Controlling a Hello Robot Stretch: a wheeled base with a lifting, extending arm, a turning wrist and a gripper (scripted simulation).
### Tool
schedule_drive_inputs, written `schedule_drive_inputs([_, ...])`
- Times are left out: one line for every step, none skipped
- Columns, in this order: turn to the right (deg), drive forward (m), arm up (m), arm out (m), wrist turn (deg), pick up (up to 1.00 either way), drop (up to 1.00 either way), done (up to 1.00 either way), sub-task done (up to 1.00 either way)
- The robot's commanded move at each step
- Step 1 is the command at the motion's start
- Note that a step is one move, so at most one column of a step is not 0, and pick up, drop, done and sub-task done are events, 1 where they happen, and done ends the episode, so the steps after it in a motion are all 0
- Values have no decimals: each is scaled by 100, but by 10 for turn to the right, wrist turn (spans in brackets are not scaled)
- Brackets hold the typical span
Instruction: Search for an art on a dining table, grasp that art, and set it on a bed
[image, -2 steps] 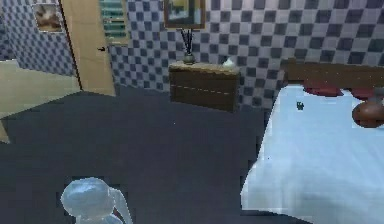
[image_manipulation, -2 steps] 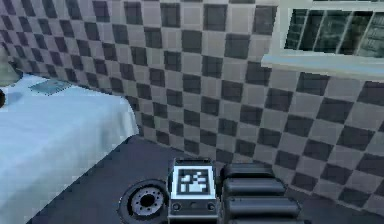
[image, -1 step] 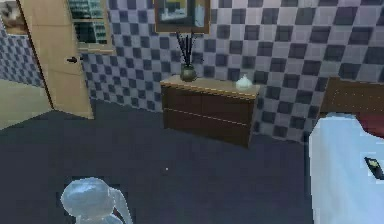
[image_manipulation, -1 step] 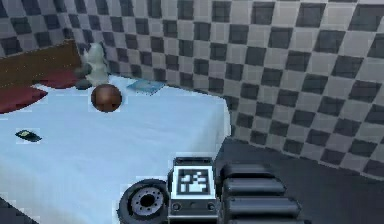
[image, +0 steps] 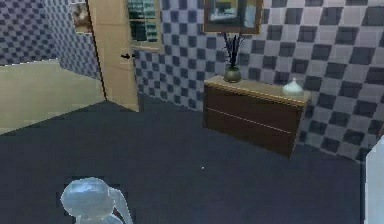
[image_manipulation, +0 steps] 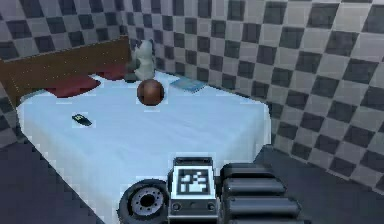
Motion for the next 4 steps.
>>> schedule_drive_inputs([0,20,0,0,0,0,0,0,0])
schedule_drive_inputs([360,0,0,0,0,0,0,0,0])
schedule_drive_inputs([0,100,0,0,0,0,0,0,0])
schedule_drive_inputs([90,0,0,0,0,0,0,0,0])
